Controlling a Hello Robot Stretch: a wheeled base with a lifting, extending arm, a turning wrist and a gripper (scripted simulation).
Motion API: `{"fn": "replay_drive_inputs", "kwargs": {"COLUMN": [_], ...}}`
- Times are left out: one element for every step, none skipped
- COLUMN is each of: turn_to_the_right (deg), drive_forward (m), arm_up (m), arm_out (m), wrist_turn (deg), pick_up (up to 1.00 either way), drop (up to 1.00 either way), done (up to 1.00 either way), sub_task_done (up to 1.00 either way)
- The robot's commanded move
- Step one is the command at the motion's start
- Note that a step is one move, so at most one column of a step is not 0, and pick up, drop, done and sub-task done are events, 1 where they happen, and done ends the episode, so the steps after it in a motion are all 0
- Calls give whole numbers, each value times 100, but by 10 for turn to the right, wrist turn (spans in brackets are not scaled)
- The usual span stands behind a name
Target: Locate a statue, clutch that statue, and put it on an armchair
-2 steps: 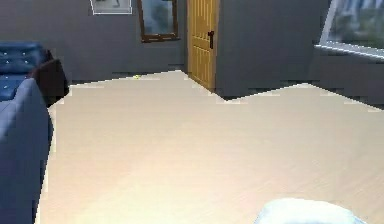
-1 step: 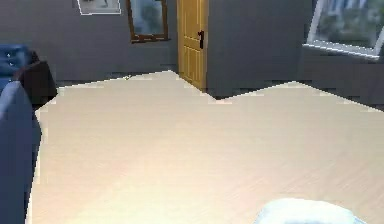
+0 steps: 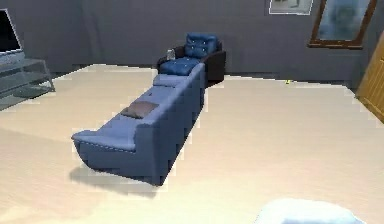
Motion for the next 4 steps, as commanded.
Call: {"fn": "replay_drive_inputs", "kwargs": {"turn_to_the_right": [-450, -450, -150, 450], "drive_forward": [0, 0, 0, 0], "arm_up": [0, 0, 0, 0], "arm_out": [0, 0, 0, 0], "wrist_turn": [0, 0, 0, 0], "pick_up": [0, 0, 0, 0], "drop": [0, 0, 0, 0], "done": [0, 0, 0, 0], "sub_task_done": [0, 0, 0, 0]}}
